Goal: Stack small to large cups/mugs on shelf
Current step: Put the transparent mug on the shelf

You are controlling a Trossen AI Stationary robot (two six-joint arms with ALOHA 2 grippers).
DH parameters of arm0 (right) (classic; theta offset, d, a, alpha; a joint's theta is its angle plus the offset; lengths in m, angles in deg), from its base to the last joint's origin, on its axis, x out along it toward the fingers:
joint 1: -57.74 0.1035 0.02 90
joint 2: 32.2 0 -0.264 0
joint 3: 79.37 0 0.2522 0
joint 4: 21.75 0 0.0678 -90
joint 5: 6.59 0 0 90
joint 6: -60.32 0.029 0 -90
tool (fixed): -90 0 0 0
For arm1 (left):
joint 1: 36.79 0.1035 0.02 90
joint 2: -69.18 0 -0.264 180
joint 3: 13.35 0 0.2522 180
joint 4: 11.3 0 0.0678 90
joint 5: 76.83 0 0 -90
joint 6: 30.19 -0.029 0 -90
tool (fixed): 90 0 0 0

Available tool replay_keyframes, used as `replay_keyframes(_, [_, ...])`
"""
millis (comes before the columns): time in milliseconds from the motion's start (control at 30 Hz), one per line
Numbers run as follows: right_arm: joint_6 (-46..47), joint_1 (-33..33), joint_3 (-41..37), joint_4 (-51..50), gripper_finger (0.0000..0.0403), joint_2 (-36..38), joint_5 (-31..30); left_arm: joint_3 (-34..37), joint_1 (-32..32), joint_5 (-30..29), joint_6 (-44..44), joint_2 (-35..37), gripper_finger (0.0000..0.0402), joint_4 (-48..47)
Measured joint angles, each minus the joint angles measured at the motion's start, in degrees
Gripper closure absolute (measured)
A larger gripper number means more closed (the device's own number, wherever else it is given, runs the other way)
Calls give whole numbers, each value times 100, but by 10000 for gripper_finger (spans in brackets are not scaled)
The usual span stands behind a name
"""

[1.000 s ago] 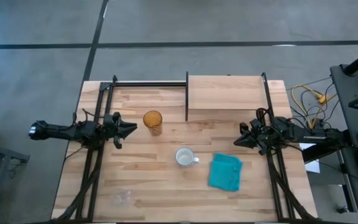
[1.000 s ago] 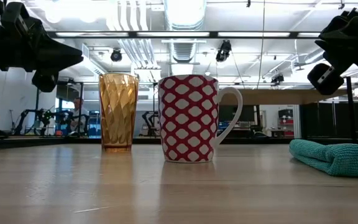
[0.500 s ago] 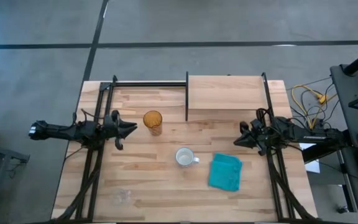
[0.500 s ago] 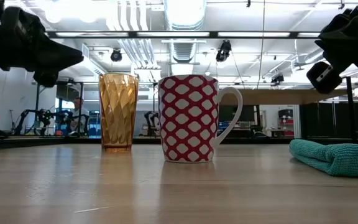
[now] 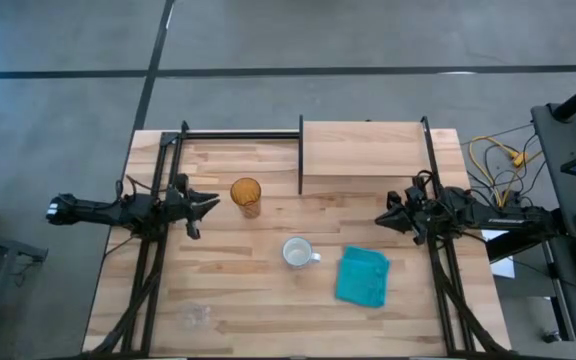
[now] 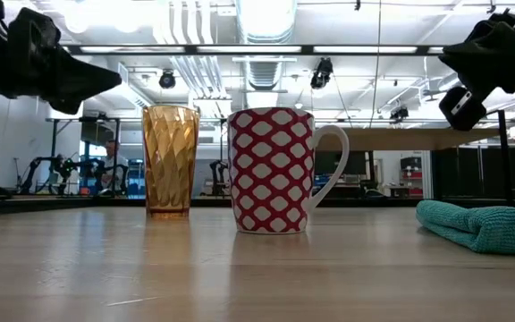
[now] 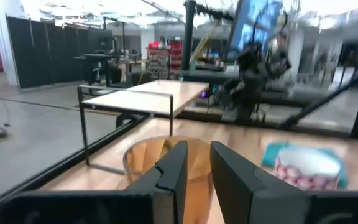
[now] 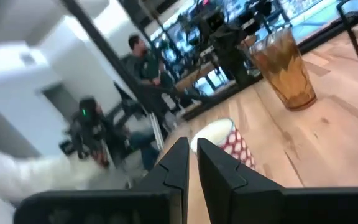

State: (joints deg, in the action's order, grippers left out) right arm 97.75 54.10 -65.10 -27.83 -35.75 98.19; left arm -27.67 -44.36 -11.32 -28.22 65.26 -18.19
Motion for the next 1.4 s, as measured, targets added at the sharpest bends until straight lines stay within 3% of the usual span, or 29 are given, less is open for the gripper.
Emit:
replay_keyframes(133, [188,-1,0,896,374,0,-392,-78,0,12,499,-7,345,470])
replay_keyframes(333, [-332,0,24,2216,374,2,-446,-865,0,55,2,-191,345,407])
replay_keyframes(467, [-339,0,485,1618,374,-88,-450,-1649,0,44,-450,-602,345,94])
replay_keyframes(700, [-615,0,2307,6,374,-879,-461,-3475,0,11,-42,-1741,345,-1494])
replay_keyframes(900, [-895,0,3819,-285,374,-1692,-455,-4499,0,22,-95,-2453,345,-1622])
replay_keyframes(1233, [-773,0,5665,-293,374,-2518,-443,-4675,0,44,267,-2620,345,-955])
replay_keyframes(1400, [-1207,0,6344,-421,374,-2761,-439,-4655,0,43,180,-2530,345,-933])
